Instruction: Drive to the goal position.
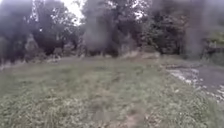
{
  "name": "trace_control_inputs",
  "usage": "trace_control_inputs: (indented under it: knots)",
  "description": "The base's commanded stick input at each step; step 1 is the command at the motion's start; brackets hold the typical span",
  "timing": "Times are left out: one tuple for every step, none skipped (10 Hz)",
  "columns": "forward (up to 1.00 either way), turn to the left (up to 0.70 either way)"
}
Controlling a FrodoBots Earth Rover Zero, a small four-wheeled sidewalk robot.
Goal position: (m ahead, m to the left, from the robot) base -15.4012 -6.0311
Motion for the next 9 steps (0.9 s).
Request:
trace_control_inputs:
  knots:
    - [0.45, -0.27]
    - [0.45, -0.27]
    - [0.45, -0.27]
    - [0.45, -0.27]
    - [0.45, -0.27]
    - [0.45, -0.27]
    - [0.45, -0.27]
    - [0.45, -0.27]
    - [0.45, -0.27]
